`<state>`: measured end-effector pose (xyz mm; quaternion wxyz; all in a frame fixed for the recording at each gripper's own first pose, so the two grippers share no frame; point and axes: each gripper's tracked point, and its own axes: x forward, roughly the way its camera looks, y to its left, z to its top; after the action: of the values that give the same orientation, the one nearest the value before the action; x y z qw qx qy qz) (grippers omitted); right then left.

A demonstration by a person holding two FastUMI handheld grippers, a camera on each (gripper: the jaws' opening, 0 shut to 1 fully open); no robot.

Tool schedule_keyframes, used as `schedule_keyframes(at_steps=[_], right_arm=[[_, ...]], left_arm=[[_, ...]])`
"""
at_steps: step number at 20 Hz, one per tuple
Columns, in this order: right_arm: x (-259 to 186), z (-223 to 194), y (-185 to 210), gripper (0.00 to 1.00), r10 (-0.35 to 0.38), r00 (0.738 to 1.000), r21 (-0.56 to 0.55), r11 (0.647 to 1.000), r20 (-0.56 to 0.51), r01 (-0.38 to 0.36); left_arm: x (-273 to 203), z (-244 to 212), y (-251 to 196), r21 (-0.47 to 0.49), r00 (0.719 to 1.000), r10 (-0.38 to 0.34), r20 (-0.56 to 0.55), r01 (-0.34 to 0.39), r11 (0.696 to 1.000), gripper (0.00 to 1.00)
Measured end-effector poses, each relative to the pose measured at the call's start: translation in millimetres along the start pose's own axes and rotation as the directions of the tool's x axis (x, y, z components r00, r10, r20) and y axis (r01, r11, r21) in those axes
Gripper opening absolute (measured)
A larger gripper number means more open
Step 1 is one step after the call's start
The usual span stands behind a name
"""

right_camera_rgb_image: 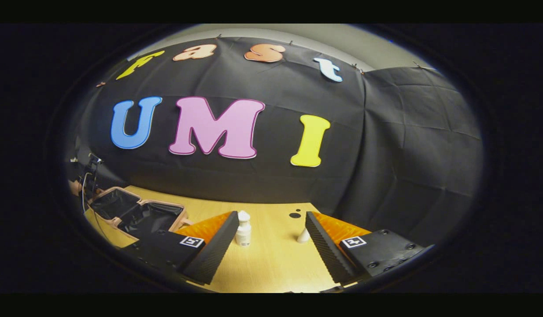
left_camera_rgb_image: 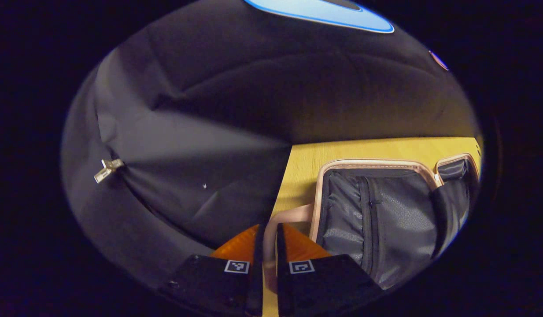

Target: First open the suitcase, pack the skin care products into it, and then close the suitcase.

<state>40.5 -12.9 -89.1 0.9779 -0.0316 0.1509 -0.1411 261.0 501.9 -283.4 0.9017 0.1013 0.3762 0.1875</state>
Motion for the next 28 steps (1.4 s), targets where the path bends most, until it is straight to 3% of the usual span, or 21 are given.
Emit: schedule_keyframes(at_steps=[3, 6, 7, 8, 9, 10, 14, 19, 21, 23, 26, 28], right_arm=[[-5.5, -5.0, 5.9, 0.97, 0.014, 1.0, -0.034, 0.999, -0.013, -0.015], [-9.8, 4.6, 1.3, 0.94, 0.012, 1.0, -0.034, 0.999, 0.01, -0.012], [-9.1, 6.3, -1.5, 0.97, 0.009, 1.0, -0.035, 0.999, 0.019, -0.008], [-9.6, 7.4, -6.1, 0.97, 0.005, 1.0, -0.035, 0.999, 0.022, -0.004], [-9.0, 10.1, -11.2, 0.97, 0.003, 1.0, -0.03, 1.0, 0.027, -0.003], [-8.7, 14.4, -16.5, 0.97, 0.005, 0.999, -0.023, 1.0, 0.038, -0.004], [-4.7, 18.6, -44.3, 0.97, -0.002, 0.999, 0.015, 1.0, 0.051, 0.001], [20.4, 2.5, -81.5, 0.97, 0.039, 0.999, 0.031, 0.999, 0.037, -0.04], [36.2, -14.0, -96.7, 0.97, 0.059, 0.998, 0.029, 0.998, 0.001, -0.059], [48.6, -27.1, -107.4, 0.97, 0.086, 0.996, 0.032, 0.996, -0.016, -0.085], [67.7, -45.1, -119.2, 0.97, 0.124, 0.992, 0.033, 0.992, -0.02, -0.124], [78.3, -59.5, -129.8, 0.98, 0.142, 0.989, 0.05, 0.989, -0.036, -0.14]], left_arm=[[-18.4, 27.8, 12.0, 0.04, 0.997, 0.055, 0.06, -0.058, 0.998, 0.27], [-67.7, 63.4, -4.1, 0.027, 0.984, 0.0, 0.175, -0.004, 1.0, 0.35], [-89.7, 79.9, -14.3, 0.019, 0.975, -0.023, 0.22, 0.019, 1.0, 0.58], [-111.3, 92.3, -26.9, 0.016, 0.964, -0.037, 0.262, 0.034, 0.999, 0.72], [-134.7, 105.7, -40.6, 0.016, 0.952, -0.05, 0.303, 0.048, 0.999, 0.93], [-157.0, 119.6, -55.3, 0.018, 0.937, -0.068, 0.344, 0.066, 0.998, 0.96], [-255.4, 160.2, -127.1, 0.016, 0.842, -0.155, 0.517, 0.172, 0.985, 0.98], [-362.7, 164.8, -272.9, 0.041, 0.738, -0.295, 0.607, 0.342, 0.939, 0.98], [-378.4, 148.2, -336.1, 0.029, 0.747, -0.35, 0.565, 0.406, 0.913, 0.97], [-394.7, 130.7, -398.8, 0.023, 0.728, -0.41, 0.549, 0.477, 0.879, 0.98], [-398.7, 105.1, -477.2, 0.065, 0.715, -0.457, 0.529, 0.503, 0.862, 0.98], [-398.1, 87.0, -525.1, 0.08, 0.702, -0.505, 0.502, 0.544, 0.836, 0.98]])
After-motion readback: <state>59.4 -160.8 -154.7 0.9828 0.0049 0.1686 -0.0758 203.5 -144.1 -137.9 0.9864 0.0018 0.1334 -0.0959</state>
